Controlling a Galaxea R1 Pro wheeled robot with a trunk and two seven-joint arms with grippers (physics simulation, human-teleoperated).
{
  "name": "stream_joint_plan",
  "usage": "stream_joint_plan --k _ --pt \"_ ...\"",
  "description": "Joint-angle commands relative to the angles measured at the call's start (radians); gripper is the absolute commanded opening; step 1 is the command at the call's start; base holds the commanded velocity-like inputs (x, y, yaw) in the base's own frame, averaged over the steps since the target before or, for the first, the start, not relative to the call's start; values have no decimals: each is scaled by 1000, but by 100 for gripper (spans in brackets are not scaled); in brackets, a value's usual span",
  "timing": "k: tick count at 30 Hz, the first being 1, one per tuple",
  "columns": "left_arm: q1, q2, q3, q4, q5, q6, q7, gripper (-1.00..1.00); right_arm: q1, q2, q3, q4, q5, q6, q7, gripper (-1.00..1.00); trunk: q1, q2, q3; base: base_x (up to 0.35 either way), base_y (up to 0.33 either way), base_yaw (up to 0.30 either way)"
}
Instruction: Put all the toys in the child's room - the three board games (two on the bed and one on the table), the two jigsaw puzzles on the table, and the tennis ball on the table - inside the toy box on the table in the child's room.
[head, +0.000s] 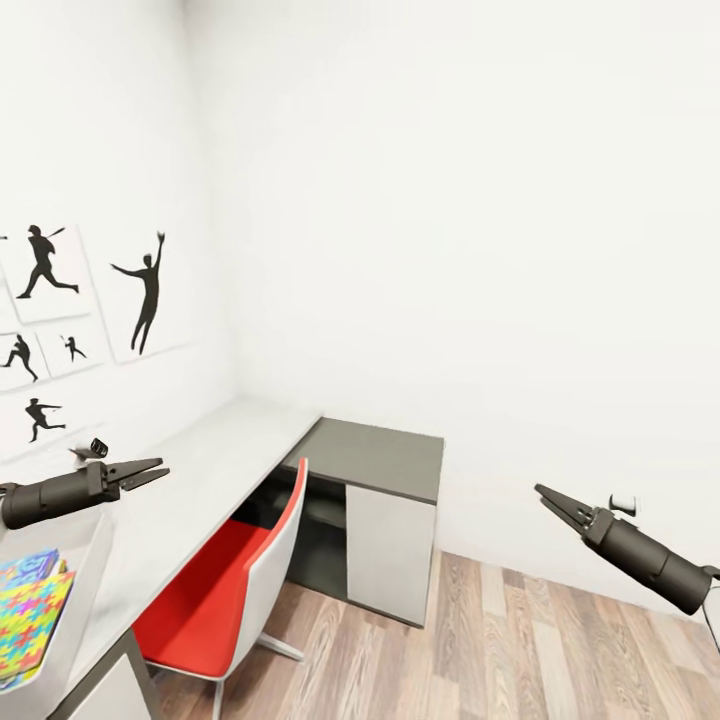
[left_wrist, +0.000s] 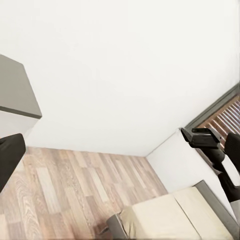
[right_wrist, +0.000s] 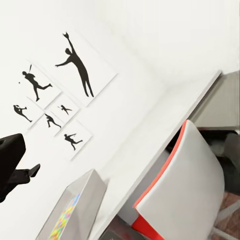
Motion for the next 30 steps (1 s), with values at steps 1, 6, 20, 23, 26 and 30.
stream_joint_plan --k 1,6,20,23,26,30 --pt "0 0 0 0 0 11 -4 100 -1 0 -2 1 0 5 4 100 0 -1 0 -128 0 -278" --pt "0 0 0 0 0 11 -4 100 -1 -1 -5 15 0 5 15 100 0 -1 2 -129 0 -278" --pt "0 -1 0 0 1 11 -4 100 -1 -7 -7 35 0 3 35 100 0 -1 9 -92 0 -278" --pt "0 -1 0 0 1 11 -4 100 -1 -7 -7 35 0 3 35 100 0 -1 10 -18 0 -278" --pt "0 -1 0 0 1 11 -4 100 -1 -7 -7 35 0 3 35 100 0 -1 12 -7 0 -278" --pt "0 -2 -1 0 1 9 -4 100 -1 -7 -7 35 1 3 34 100 0 -1 14 -2 0 -278"
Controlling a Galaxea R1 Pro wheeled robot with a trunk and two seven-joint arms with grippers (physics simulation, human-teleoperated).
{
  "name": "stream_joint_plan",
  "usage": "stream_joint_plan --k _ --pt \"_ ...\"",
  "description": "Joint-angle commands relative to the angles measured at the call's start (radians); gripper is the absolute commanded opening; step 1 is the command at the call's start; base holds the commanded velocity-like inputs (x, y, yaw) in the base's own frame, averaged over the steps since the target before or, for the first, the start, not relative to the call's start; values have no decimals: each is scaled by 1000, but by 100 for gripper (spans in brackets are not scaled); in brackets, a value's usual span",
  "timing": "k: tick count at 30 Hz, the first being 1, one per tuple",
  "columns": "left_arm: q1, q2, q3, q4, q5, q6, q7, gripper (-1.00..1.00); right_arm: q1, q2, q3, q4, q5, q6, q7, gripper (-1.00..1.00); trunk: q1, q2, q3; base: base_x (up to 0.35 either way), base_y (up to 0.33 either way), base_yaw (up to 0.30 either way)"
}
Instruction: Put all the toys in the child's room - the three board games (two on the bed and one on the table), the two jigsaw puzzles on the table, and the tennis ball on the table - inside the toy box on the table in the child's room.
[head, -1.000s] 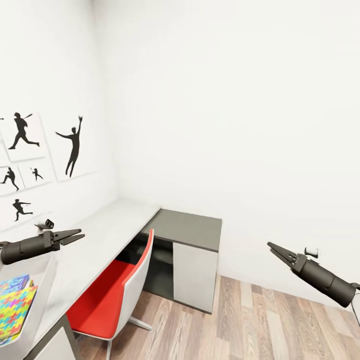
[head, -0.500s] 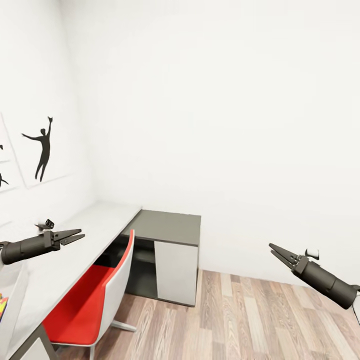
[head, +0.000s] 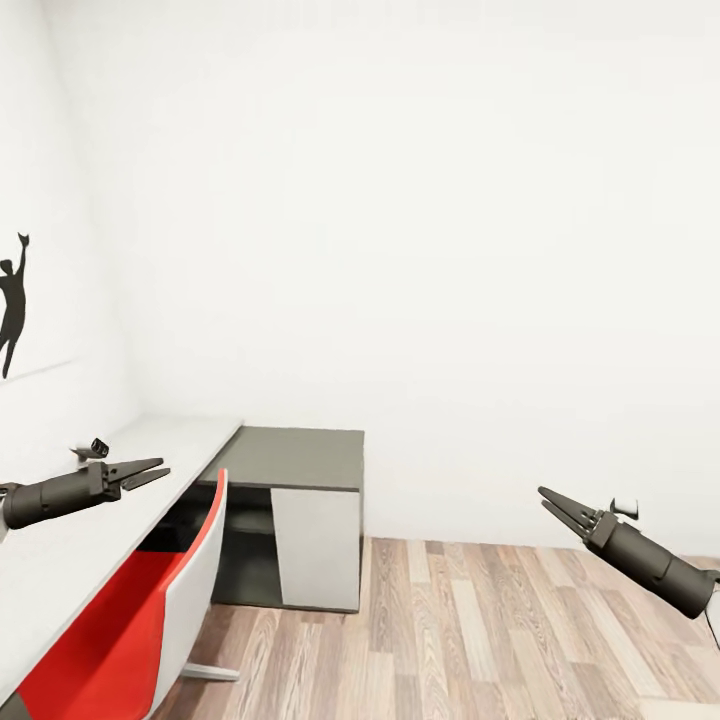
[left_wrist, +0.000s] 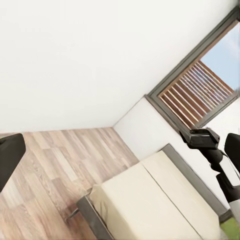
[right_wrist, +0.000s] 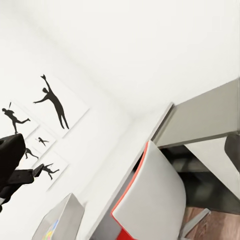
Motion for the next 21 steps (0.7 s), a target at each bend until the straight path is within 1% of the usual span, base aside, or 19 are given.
stream_joint_plan --k 1,4,6,15,19,21 --pt "0 0 0 0 0 10 -4 100 -1 0 -1 1 0 5 3 100 0 -1 0 -1 0 -278" --pt "0 0 0 0 0 10 -4 100 -1 2 -1 1 1 4 2 100 0 -1 1 0 0 -251" --pt "0 0 0 0 0 9 -4 100 -1 3 0 1 1 3 2 100 0 -1 2 0 0 -141" --pt "0 -9 -5 -3 -1 10 -4 100 -1 8 0 0 6 3 -9 100 0 -1 -2 0 0 -32" --pt "1 -23 -13 -6 -8 12 -4 100 -1 8 0 1 8 4 -12 100 0 -1 -8 0 0 -3" --pt "1 -40 -29 -7 -14 13 -4 100 -1 7 0 1 8 4 -13 100 0 -1 -11 0 0 -1"
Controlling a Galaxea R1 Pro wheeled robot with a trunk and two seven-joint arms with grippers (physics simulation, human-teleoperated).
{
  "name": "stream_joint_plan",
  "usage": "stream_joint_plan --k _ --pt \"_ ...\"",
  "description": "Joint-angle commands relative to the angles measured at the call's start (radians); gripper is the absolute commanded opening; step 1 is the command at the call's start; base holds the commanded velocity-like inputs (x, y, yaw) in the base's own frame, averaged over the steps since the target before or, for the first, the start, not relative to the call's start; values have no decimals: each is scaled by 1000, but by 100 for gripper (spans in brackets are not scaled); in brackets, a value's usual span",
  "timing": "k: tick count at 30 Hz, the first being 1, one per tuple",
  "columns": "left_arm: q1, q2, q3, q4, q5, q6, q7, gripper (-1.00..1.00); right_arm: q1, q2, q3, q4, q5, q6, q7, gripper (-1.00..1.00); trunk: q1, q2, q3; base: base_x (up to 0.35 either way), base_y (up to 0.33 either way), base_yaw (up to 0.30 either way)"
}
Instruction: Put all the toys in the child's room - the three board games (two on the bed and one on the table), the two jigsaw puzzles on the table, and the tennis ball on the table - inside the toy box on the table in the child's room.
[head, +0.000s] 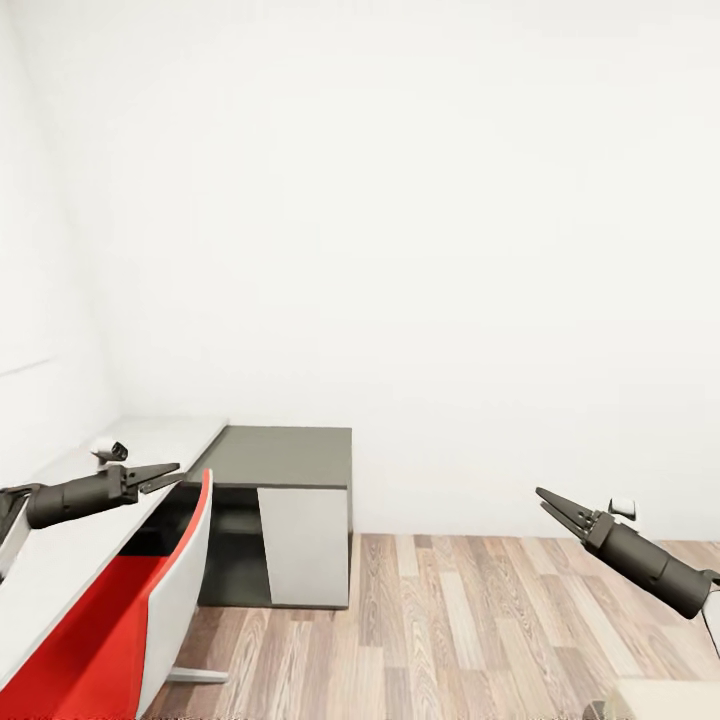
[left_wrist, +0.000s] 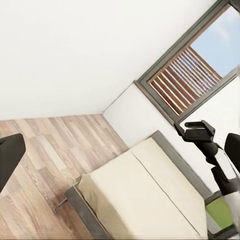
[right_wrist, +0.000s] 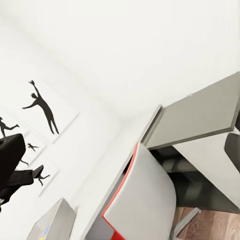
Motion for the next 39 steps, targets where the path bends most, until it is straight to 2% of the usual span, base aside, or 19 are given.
stream_joint_plan --k 1,6,8,12,15,20,21,25,26,27,28,31,32,33,34,35,36,38,39 --pt "-1 -14 -16 -1 -3 11 -4 100 0 0 -1 0 0 5 2 100 0 -1 -2 0 0 0" --pt "-1 -60 -65 -2 -6 13 100 100 -1 -3 -2 19 0 4 4 100 0 -1 -10 0 0 0" --pt "-3 -93 -83 -2 -6 13 198 100 -2 -6 -2 45 -1 3 6 100 0 -1 -14 0 0 0" --pt "-5 -144 -93 -2 -6 14 338 100 -2 -9 -3 67 1 0 6 100 0 -1 -20 0 0 0" --pt "-5 -167 -96 -2 -6 14 393 100 -2 -9 -3 71 1 -1 5 100 0 -1 -25 0 0 0" --pt "-6 -203 -100 -2 -8 15 527 100 -2 -10 -2 81 3 -3 3 100 0 -1 -33 0 0 0" --pt "-6 -210 -101 0 -9 15 576 100 -2 -9 -2 90 4 -4 1 100 0 -1 -35 0 0 0" --pt "-6 -225 -103 5 -9 14 688 100 -6 -7 0 134 6 -8 -5 100 0 -1 -42 0 0 0" --pt "-6 -239 -103 12 -9 13 753 100 -11 -8 1 160 6 -11 -9 100 0 -1 -43 0 0 0" --pt "-6 -247 -104 17 -9 13 789 100 -13 -8 2 174 7 -12 -12 100 0 -1 -45 0 0 0" --pt "-6 -266 -105 35 -10 11 865 100 -15 -9 3 203 8 -14 -22 100 0 -1 -47 0 0 0" --pt "-6 -297 -106 79 -13 2 990 100 -18 -7 6 249 11 -16 -44 100 0 -1 -51 0 0 0" --pt "-5 -318 -106 119 -18 -21 1077 100 -19 -7 9 281 12 -20 -63 100 0 -1 -53 0 0 0" --pt "-5 -327 -106 143 -21 -39 1120 100 -18 -8 10 296 12 -23 -72 100 0 -1 -55 0 0 0" --pt "-4 -343 -107 199 -29 -83 1202 100 -15 -9 12 328 13 -34 -90 100 0 -1 -56 0 0 0" --pt "-4 -350 -107 232 -33 -109 1240 100 -13 -9 13 345 13 -40 -98 100 0 -1 -58 0 0 0" --pt "-4 -361 -107 307 -40 -162 1306 100 -11 -10 16 380 19 -55 -112 100 0 -1 -60 0 0 0" --pt "-3 -369 -107 389 -46 -217 1358 100 -10 -12 21 417 33 -72 -122 100 0 -1 -63 0 0 0" --pt "-3 -374 -107 470 -51 -271 1395 100 -10 -12 25 455 61 -89 -129 100 0 -1 -65 0 0 0"
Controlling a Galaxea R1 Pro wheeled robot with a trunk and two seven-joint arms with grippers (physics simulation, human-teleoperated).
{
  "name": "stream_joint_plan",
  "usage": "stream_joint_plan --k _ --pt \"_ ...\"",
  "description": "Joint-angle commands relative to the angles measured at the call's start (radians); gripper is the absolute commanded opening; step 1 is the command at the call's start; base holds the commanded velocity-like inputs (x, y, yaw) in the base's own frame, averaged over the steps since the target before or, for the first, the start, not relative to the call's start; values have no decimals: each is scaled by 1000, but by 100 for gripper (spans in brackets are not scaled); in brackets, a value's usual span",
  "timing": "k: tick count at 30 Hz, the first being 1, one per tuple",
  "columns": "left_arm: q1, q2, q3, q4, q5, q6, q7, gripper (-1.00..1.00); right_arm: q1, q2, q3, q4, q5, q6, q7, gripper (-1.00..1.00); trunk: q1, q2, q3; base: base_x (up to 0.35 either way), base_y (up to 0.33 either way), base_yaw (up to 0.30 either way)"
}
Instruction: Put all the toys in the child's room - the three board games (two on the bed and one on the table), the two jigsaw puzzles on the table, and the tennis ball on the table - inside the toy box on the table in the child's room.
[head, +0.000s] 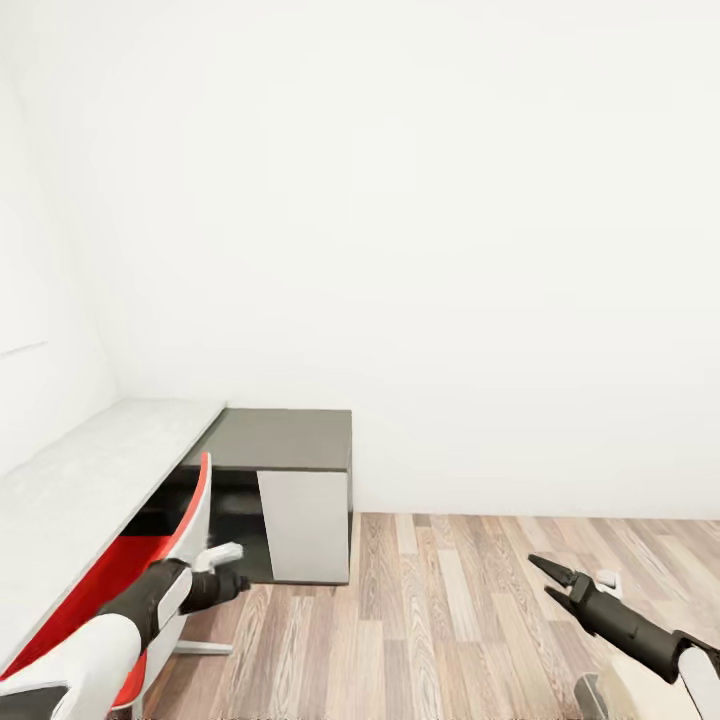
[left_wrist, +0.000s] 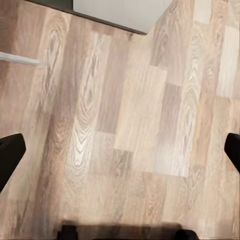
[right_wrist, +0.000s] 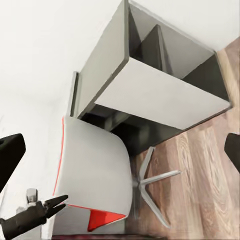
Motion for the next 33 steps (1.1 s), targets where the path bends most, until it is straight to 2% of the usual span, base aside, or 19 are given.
stream_joint_plan --k 1,2,4,7,8,10,13,14,15,17,18,19,20,21,22,26,28,33 --pt "0 -2 5 44 6 -23 15 100 0 0 0 22 16 -4 0 100 0 -1 -2 0 0 0" --pt "2 -4 5 82 3 -52 25 100 0 0 1 42 38 -14 -2 100 0 -1 -3 0 0 0" --pt "26 -8 5 205 -18 -167 52 100 7 5 4 122 141 -58 -3 100 0 -1 -7 0 0 0" --pt "68 -13 5 250 -39 -231 62 100 22 8 5 185 222 -93 -4 100 0 -1 -12 0 0 0" --pt "103 -17 5 267 -51 -257 66 100 35 11 6 229 272 -121 -6 100 0 -1 -13 0 0 0" --pt "139 -19 5 277 -60 -278 69 100 46 13 7 277 318 -159 -8 100 0 -1 -17 0 0 0" --pt "254 -19 4 289 -73 -324 74 100 66 33 8 467 440 -346 -21 100 0 -1 -22 0 0 0" --pt "272 -18 3 290 -74 -337 74 100 67 40 8 507 461 -386 -28 100 0 -1 -23 0 0 0" --pt "307 -15 3 292 -74 -368 74 100 69 54 8 589 505 -471 -52 100 0 -1 -25 0 0 0" --pt "340 -12 2 292 -75 -400 74 100 71 67 8 671 550 -562 -94 100 0 -1 -28 0 0 0" --pt "372 -11 1 293 -76 -427 75 100 71 79 8 748 593 -651 -151 100 0 -1 -30 0 0 0" --pt "387 -11 0 293 -76 -438 75 100 72 84 8 783 614 -693 -185 100 0 -1 -31 0 0 0" --pt "417 -10 -7 294 -79 -456 75 100 72 96 8 848 653 -773 -261 100 0 -1 -33 0 0 0" --pt "430 -10 -12 294 -83 -463 76 100 73 103 8 874 671 -808 -301 100 0 -1 -35 0 0 0" --pt "455 -10 -23 294 -91 -477 77 100 74 118 8 915 703 -865 -376 100 0 -1 -36 0 0 0" --pt "513 -12 -40 296 -106 -543 96 100 112 165 8 965 776 -954 -546 100 0 -1 -43 0 0 0" --pt "532 -14 -42 297 -108 -566 115 100 132 176 8 972 793 -966 -579 100 0 -1 -46 0 0 0" --pt "599 -20 -47 297 -111 -619 224 100 169 190 7 981 827 -984 -631 100 0 -1 -55 0 0 0"
